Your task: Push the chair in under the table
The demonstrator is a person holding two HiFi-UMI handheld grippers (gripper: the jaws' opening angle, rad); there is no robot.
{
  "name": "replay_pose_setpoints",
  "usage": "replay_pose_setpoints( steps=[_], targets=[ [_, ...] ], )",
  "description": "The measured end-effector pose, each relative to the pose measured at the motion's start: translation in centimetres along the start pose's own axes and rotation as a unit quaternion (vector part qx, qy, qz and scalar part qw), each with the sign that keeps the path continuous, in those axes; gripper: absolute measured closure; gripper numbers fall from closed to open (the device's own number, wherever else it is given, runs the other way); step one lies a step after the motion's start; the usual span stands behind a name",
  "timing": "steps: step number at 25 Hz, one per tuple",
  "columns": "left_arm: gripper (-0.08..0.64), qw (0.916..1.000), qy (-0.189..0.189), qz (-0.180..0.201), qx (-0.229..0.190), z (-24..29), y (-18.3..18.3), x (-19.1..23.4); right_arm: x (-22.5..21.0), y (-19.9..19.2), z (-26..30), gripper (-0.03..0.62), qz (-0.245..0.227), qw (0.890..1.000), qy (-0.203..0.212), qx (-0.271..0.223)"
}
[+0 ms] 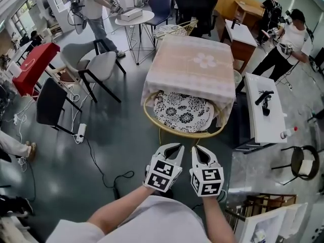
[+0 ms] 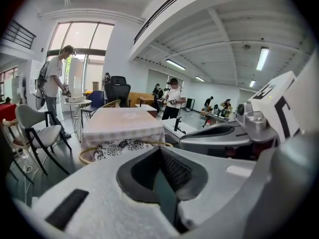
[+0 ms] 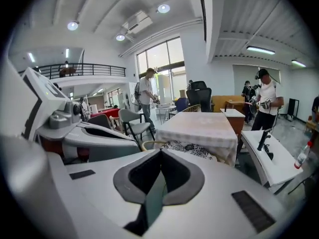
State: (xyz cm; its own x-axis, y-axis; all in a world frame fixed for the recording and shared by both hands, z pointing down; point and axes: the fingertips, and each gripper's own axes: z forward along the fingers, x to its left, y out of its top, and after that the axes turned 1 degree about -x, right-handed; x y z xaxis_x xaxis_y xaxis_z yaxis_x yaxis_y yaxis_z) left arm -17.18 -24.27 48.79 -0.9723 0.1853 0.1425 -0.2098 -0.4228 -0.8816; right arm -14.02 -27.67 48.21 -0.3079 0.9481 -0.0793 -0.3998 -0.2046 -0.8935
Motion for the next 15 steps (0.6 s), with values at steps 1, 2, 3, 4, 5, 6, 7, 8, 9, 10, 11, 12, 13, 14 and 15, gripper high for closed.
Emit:
replay_pose_setpoints(
  steps=[1, 2, 3, 4, 5, 6, 7, 8, 9, 10, 11, 12, 13, 14, 15],
  targets=[
    [0.554, 1.0000, -0.001, -0.004, -0.002, -0.2, 0.1, -0.4, 0.0, 0.2, -0.5, 0.589, 0.007, 1.000, -0.001, -0.006],
    [0.554, 0.9999, -0.002, -0.009, -0.005, -0.3, 0.2, -0.7, 0.1, 0.4, -0.9, 0.589, 0.011, 1.000, -0.003, -0.010],
    [0.554, 0.9999, -0.003, -0.014, -0.007, -0.4, 0.2, -1.0, 0.1, 0.5, -1.2, 0.589, 0.014, 1.000, -0.004, -0.013],
    [0.554, 0.9998, -0.003, -0.018, -0.007, -0.5, 0.2, -1.2, 0.1, 0.5, -1.5, 0.589, 0.014, 1.000, -0.004, -0.014],
    [0.554, 0.9998, -0.002, -0.021, -0.005, -0.5, 0.0, -1.3, 0.2, 0.4, -1.6, 0.589, 0.014, 1.000, -0.005, -0.014],
    [0.554, 0.9997, -0.001, -0.022, -0.004, -0.5, -0.1, -1.4, 0.2, 0.3, -1.8, 0.589, 0.014, 1.000, -0.005, -0.013],
    [0.554, 0.9998, 0.001, -0.022, -0.002, -0.5, -0.2, -1.5, 0.2, 0.2, -1.9, 0.589, 0.015, 1.000, -0.005, -0.013],
    [0.554, 0.9998, 0.003, -0.021, -0.001, -0.6, -0.2, -1.6, 0.3, 0.1, -2.0, 0.589, 0.015, 1.000, -0.005, -0.013],
    [0.554, 0.9998, 0.004, -0.021, 0.000, -0.6, -0.2, -1.7, 0.3, 0.2, -2.1, 0.589, 0.015, 1.000, -0.004, -0.013],
    [0.554, 0.9997, 0.005, -0.022, 0.000, -0.6, -0.2, -1.8, 0.3, 0.2, -2.2, 0.589, 0.014, 1.000, -0.004, -0.013],
    [0.554, 0.9997, 0.006, -0.024, 0.001, -0.6, -0.2, -1.8, 0.3, 0.2, -2.3, 0.589, 0.013, 1.000, -0.003, -0.013],
    [0.554, 0.9996, 0.007, -0.027, 0.002, -0.6, -0.2, -1.9, 0.3, 0.2, -2.3, 0.589, 0.013, 1.000, -0.003, -0.013],
    [0.554, 0.9996, 0.007, -0.028, 0.002, -0.5, -0.2, -1.9, 0.3, 0.2, -2.4, 0.589, 0.012, 1.000, -0.002, -0.013],
    [0.555, 0.9996, 0.007, -0.028, 0.003, -0.5, -0.2, -2.0, 0.3, 0.2, -2.4, 0.589, 0.012, 1.000, -0.002, -0.012],
    [0.555, 0.9996, 0.007, -0.027, 0.004, -0.5, -0.2, -2.0, 0.3, 0.2, -2.4, 0.589, 0.011, 1.000, -0.003, -0.012]
  ],
)
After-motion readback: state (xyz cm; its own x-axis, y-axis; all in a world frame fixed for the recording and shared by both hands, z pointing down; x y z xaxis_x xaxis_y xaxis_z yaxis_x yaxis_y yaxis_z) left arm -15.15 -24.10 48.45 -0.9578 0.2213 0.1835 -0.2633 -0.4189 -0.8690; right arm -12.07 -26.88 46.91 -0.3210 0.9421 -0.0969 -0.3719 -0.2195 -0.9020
